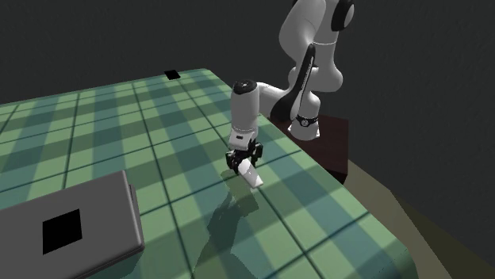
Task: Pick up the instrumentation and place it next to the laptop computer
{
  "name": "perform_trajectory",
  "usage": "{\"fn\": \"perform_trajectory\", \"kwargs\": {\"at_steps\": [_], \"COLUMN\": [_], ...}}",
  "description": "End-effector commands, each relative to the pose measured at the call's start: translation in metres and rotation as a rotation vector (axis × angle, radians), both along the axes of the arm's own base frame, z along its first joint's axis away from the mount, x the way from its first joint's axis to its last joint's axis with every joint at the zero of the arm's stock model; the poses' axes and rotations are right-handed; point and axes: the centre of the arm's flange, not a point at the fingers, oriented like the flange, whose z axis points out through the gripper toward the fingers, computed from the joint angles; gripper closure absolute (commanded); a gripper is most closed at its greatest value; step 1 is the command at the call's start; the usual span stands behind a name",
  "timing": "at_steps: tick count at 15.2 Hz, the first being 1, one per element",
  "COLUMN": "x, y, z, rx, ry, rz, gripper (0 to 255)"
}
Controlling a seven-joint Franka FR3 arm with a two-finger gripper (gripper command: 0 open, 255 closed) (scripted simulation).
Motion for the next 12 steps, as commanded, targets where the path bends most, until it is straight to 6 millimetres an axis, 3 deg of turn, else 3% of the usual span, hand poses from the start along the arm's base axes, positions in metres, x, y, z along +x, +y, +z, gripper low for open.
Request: {"fn": "perform_trajectory", "kwargs": {"at_steps": [1, 12], "x": [0.000, 0.000], "y": [-0.001, -0.001], "z": [0.010, 0.068], "rx": [0.000, 0.000], "ry": [0.000, 0.000], "rz": [0.000, 0.000], "gripper": [255, 255]}}
